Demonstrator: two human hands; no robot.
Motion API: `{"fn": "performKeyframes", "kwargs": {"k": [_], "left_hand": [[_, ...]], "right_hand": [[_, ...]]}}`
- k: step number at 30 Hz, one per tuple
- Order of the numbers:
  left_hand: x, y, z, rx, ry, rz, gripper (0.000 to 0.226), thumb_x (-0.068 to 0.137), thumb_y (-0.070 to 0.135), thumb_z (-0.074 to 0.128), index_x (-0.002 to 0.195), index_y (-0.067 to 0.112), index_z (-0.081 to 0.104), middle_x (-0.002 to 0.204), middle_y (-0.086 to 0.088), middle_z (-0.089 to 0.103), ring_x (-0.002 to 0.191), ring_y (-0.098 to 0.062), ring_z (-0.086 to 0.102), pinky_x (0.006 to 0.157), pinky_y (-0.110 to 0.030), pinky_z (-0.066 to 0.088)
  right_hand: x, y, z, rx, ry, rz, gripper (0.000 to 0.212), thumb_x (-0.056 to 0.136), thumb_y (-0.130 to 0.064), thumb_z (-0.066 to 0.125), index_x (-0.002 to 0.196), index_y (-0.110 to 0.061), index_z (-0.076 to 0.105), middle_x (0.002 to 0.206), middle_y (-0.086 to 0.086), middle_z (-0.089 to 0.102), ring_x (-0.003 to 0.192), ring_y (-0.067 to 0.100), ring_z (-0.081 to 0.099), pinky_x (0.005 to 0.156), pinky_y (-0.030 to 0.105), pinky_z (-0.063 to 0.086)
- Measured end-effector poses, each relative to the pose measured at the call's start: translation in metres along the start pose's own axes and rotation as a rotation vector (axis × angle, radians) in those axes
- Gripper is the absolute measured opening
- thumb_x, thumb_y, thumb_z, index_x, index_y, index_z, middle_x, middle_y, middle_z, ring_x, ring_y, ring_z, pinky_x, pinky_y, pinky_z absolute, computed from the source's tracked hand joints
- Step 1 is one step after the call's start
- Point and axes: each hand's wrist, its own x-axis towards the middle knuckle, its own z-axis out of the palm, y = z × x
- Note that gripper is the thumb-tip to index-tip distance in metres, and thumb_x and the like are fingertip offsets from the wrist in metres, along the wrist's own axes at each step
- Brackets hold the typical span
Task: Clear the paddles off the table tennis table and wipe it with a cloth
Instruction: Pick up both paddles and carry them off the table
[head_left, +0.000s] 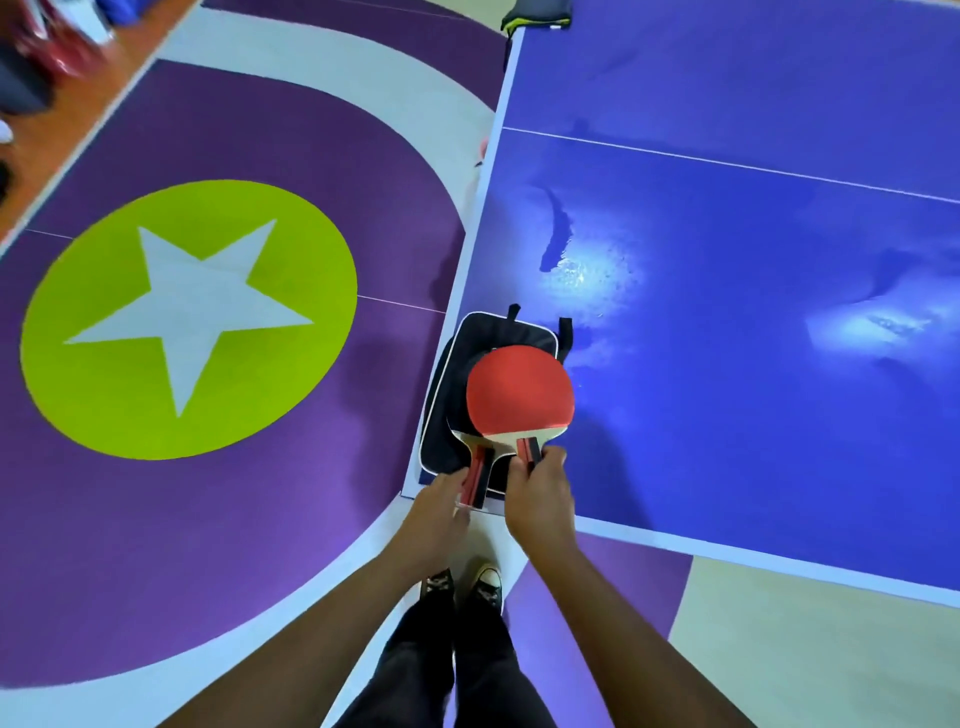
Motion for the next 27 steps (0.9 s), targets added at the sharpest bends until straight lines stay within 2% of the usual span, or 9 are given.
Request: {"fn": "performKeyframes", "kwargs": {"k": [3,7,13,17,20,22,27], "left_hand": [[0.002,-0.008,-0.007,0.205,-0.02,0.001,0.055,0.099,0.007,0.046,0.151,0.023,0.038,0.141,-0.005,0.05,0.126,-0.029,0.046,0.107,-0.037,0.036],[0.0,-0.015,-0.016,0.386,0.069,-0.002,0.05,0.099,0.012,0.048,0.148,0.021,0.042,0.141,-0.005,0.05,0.119,-0.03,0.048,0.102,-0.037,0.037],[-0.007,-0.019,-0.036,0.519,0.17,0.009,0.04,0.1,0.022,0.048,0.139,0.026,0.051,0.134,0.001,0.053,0.115,-0.025,0.052,0.097,-0.038,0.039],[-0.013,-0.016,-0.05,0.634,0.243,0.06,0.038,0.097,0.023,0.051,0.134,0.027,0.056,0.128,0.003,0.056,0.111,-0.025,0.054,0.094,-0.039,0.038],[-0.02,-0.007,-0.061,0.646,0.329,0.121,0.035,0.088,0.015,0.062,0.122,0.019,0.066,0.115,-0.004,0.064,0.099,-0.032,0.061,0.086,-0.044,0.045],[-0.025,-0.001,-0.069,0.684,0.362,0.139,0.034,0.086,0.015,0.064,0.12,0.017,0.067,0.114,-0.005,0.065,0.098,-0.032,0.062,0.085,-0.045,0.047],[-0.035,0.013,-0.102,0.726,0.493,0.146,0.035,0.085,0.022,0.058,0.118,0.019,0.068,0.114,-0.004,0.064,0.097,-0.031,0.063,0.085,-0.044,0.049]], "right_hand": [[0.004,-0.012,0.02,-0.043,-0.022,0.046,0.031,0.105,-0.036,0.042,0.12,-0.01,0.036,0.117,0.02,0.064,0.106,0.045,0.061,0.077,0.043,0.04],[0.004,-0.021,0.039,-0.343,-0.123,0.103,0.051,0.107,-0.041,0.034,0.142,-0.004,0.03,0.12,0.015,0.068,0.11,0.039,0.064,0.075,0.041,0.037],[-0.003,-0.019,0.039,-0.545,-0.203,0.053,0.039,0.106,-0.044,0.035,0.125,-0.011,0.043,0.116,0.01,0.067,0.105,0.034,0.065,0.072,0.037,0.039],[-0.009,-0.022,0.02,-0.581,-0.083,-0.118,0.039,0.107,-0.048,0.032,0.123,-0.014,0.042,0.108,0.006,0.064,0.101,0.032,0.064,0.072,0.038,0.043],[-0.013,-0.027,0.004,-0.597,-0.008,-0.403,0.028,0.103,-0.033,0.044,0.123,-0.014,0.048,0.112,0.005,0.057,0.104,0.029,0.058,0.082,0.041,0.047],[-0.015,-0.032,-0.001,-0.578,0.023,-0.551,0.035,0.097,-0.027,0.052,0.13,-0.015,0.053,0.119,0.003,0.056,0.105,0.028,0.054,0.086,0.04,0.043],[-0.012,-0.059,0.004,-0.502,0.039,-0.678,0.044,0.091,-0.024,0.061,0.134,-0.014,0.056,0.137,0.006,0.055,0.114,0.03,0.054,0.097,0.042,0.044]]}}
